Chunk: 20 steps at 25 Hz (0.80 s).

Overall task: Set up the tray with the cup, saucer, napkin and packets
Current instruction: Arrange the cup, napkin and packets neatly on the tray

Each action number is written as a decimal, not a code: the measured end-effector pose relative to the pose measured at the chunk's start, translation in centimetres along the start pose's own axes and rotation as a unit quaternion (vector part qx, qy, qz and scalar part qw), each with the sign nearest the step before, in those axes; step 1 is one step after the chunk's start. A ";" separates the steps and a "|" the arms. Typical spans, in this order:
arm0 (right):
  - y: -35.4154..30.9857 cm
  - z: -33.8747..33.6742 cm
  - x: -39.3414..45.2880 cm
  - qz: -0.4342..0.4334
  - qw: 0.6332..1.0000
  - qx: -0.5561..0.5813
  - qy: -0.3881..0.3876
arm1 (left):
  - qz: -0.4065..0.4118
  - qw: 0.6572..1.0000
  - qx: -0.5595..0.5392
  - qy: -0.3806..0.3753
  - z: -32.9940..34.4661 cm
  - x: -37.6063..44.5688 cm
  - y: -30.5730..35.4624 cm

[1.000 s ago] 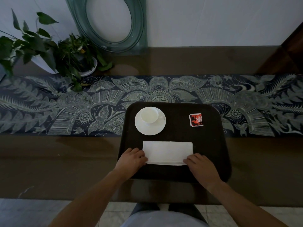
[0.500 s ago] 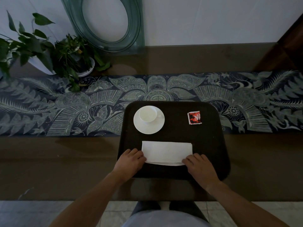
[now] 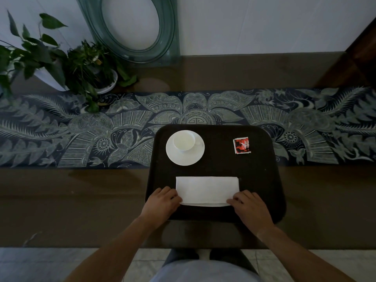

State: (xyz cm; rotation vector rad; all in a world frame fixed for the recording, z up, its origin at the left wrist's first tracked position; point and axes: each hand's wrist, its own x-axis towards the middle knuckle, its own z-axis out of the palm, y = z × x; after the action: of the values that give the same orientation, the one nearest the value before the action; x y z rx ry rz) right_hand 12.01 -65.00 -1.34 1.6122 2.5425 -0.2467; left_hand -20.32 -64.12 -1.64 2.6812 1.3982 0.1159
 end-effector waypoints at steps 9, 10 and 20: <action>0.3 0.8 -0.9 -0.016 1.000 0.009 0.021 | 0.000 1.000 0.001 0.002 0.3 -0.4 0.2; 0.3 0.9 -0.9 -0.018 0.999 0.009 0.028 | -0.001 1.000 0.000 -0.003 0.3 -0.4 0.2; 0.4 1.1 -0.9 -0.027 0.998 0.023 0.060 | -0.003 0.999 -0.034 0.001 0.2 -0.5 0.5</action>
State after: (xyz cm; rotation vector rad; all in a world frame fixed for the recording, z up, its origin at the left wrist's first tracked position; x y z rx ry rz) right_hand 12.75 -65.81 -2.32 1.6215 2.6919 -0.2207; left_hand -20.21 -64.80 -1.80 2.6230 1.3772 0.1620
